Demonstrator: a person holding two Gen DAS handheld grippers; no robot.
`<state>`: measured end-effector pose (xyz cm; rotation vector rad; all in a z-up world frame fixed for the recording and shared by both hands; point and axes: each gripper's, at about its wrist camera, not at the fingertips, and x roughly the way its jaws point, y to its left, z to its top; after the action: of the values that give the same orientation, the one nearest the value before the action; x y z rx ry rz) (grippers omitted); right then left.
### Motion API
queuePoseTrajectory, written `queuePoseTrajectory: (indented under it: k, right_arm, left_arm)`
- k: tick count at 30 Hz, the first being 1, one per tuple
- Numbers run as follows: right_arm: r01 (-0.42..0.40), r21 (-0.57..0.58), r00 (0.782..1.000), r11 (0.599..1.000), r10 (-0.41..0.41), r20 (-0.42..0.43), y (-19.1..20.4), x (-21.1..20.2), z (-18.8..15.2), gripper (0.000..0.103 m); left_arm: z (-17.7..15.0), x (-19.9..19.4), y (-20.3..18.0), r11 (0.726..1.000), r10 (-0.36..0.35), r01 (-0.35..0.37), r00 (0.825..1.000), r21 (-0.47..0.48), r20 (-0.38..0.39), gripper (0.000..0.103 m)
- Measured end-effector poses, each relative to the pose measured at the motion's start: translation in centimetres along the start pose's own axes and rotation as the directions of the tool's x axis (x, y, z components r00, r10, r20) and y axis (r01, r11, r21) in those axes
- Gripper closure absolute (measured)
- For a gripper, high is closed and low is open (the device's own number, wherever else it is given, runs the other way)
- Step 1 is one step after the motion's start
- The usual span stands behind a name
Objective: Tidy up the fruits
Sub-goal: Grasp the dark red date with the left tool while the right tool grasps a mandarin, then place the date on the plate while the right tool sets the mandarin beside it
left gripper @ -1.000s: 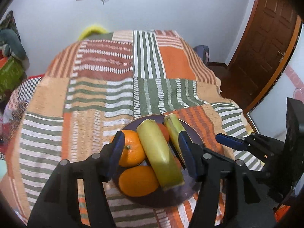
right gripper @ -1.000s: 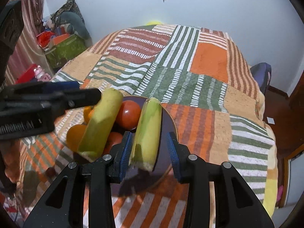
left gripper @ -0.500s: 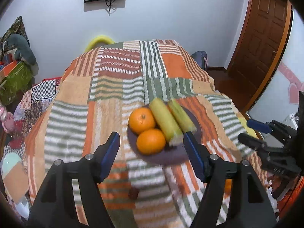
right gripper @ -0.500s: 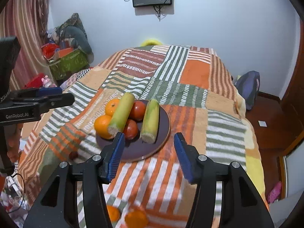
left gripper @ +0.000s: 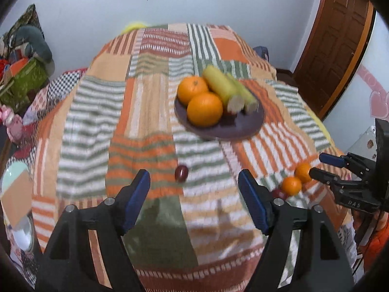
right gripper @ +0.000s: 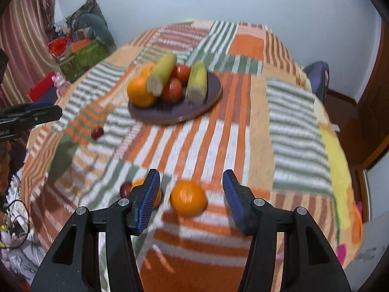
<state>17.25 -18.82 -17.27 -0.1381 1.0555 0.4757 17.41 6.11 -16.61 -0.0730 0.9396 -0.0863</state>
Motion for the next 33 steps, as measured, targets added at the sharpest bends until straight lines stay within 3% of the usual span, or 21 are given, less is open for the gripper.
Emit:
queuePoseTrajectory:
  k: [7,11,18,25,33]
  right_arm:
    - [-0.013,0.025,0.999,1.000,0.014,-0.034,-0.2,1.1,-1.5,0.054]
    - [-0.053,0.044,0.997,0.998,0.055,-0.051,-0.3,2.0,-1.8,0.067]
    - [-0.069,0.063,0.997,0.996,0.070,-0.015,-0.5,1.3,-1.5,0.067]
    - [-0.074,0.068,0.997,0.995,0.072,0.027,-0.9,0.6,-0.1,0.067]
    - [-0.088,0.068,0.996,0.994,0.086,0.031,-1.0,1.3,0.9,0.067]
  left_arm:
    - [-2.8,2.7,1.0,0.998,-0.028,0.022,0.996,-0.062,-0.090,0.028]
    - [-3.3,3.5,1.2,0.998,-0.017,0.011,0.995,-0.063,-0.099,0.029]
    - [-1.3,4.8,1.4,0.999,-0.012,0.009,0.997,-0.043,-0.072,0.053]
    - [0.0,7.6,1.5,1.000,0.012,-0.015,0.996,-0.024,-0.087,0.063]
    - [0.1,9.1,1.9,1.000,0.003,-0.005,0.994,-0.017,-0.109,0.082]
